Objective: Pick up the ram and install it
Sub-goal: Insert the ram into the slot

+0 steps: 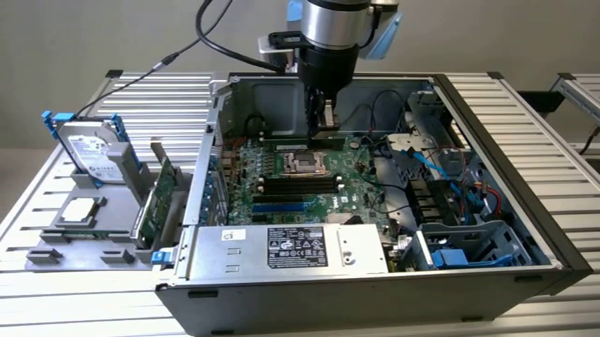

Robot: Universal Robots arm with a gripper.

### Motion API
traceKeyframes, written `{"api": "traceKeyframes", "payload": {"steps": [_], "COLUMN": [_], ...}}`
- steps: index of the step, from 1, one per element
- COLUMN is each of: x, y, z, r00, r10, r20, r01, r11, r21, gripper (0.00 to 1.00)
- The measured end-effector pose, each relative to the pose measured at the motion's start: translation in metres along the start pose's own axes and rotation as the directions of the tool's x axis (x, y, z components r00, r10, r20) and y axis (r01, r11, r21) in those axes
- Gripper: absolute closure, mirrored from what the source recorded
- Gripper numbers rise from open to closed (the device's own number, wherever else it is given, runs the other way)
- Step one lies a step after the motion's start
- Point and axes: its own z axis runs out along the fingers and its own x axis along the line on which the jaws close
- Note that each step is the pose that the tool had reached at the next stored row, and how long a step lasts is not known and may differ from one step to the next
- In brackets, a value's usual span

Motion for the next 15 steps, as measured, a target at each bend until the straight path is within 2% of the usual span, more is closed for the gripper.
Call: {"api": "traceKeyframes", "payload": {"steps": [15], "x": [0.001], "y": [-0.0012], "z": [0.0274], "r00": [1.0000], "r10": [-0.001], "r20": [0.0000], "r01": [0.001], "r11": [1.0000], "r21": [0.0001], "gripper": [0.87]}}
